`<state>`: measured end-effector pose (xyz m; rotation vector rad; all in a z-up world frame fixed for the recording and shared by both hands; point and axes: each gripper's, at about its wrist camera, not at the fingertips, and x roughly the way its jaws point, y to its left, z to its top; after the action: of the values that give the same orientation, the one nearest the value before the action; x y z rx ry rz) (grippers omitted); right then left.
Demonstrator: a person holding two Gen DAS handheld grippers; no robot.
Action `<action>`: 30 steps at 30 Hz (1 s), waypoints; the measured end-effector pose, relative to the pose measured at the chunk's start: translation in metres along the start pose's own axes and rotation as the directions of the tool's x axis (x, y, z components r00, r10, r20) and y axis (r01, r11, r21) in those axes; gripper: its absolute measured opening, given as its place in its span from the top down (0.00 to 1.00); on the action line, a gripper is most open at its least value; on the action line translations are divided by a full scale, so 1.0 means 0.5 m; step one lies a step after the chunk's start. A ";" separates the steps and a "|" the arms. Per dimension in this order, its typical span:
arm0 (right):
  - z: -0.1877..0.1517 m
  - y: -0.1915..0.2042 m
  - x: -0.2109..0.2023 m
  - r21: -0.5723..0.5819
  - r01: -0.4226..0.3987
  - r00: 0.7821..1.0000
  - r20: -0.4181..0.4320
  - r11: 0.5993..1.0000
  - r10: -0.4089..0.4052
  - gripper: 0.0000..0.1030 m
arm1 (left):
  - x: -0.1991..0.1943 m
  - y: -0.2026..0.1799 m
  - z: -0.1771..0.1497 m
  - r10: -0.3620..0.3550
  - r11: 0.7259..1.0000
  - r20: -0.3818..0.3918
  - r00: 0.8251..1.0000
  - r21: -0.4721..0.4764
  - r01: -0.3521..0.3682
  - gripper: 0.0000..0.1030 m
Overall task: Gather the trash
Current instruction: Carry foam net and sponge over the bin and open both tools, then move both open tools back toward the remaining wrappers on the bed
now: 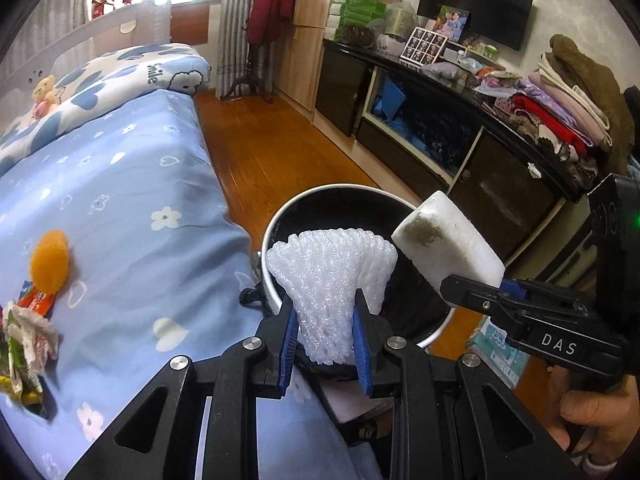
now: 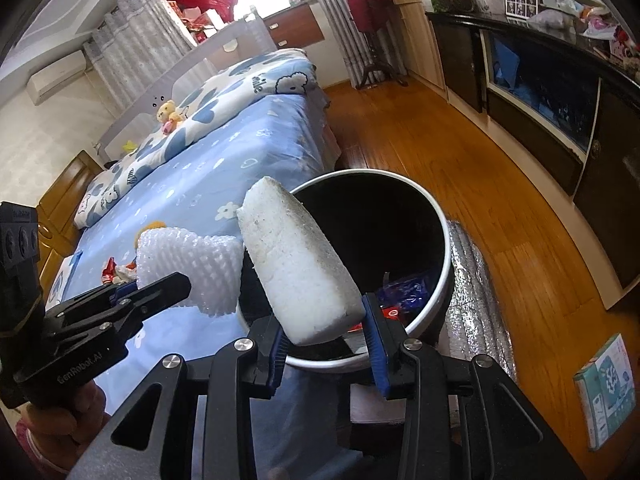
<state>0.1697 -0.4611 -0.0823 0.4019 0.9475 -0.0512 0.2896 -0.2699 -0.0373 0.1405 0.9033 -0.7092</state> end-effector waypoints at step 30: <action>0.030 -0.041 0.053 0.059 0.000 0.998 -0.058 0.998 0.003 0.48 | 0.075 -0.002 0.022 0.020 0.999 -0.048 0.999 -0.046 -0.022 0.37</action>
<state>0.1923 -0.4820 -0.1020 0.4609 1.0051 -0.0665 0.3116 -0.2941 -0.0584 0.1256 0.9615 -0.6675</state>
